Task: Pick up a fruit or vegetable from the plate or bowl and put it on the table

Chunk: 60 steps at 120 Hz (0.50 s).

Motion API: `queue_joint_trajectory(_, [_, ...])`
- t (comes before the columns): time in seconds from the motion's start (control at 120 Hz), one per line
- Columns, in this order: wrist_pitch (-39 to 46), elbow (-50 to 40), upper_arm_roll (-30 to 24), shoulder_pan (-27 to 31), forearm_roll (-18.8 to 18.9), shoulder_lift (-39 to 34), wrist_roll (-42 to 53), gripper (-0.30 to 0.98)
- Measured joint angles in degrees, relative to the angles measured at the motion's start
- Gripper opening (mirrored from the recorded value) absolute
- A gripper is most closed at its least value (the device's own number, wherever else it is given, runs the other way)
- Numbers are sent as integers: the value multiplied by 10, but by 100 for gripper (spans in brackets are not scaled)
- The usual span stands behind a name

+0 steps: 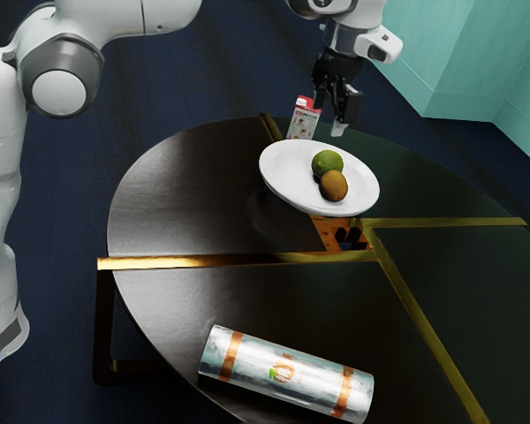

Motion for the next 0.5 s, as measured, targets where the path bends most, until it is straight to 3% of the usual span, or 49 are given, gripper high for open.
queue_joint_trajectory(0.333, [-1,-1,0,0,-1,17,-5,69])
queue_joint_trajectory(0.5, [-1,-2,0,49,-21,49,-7,69])
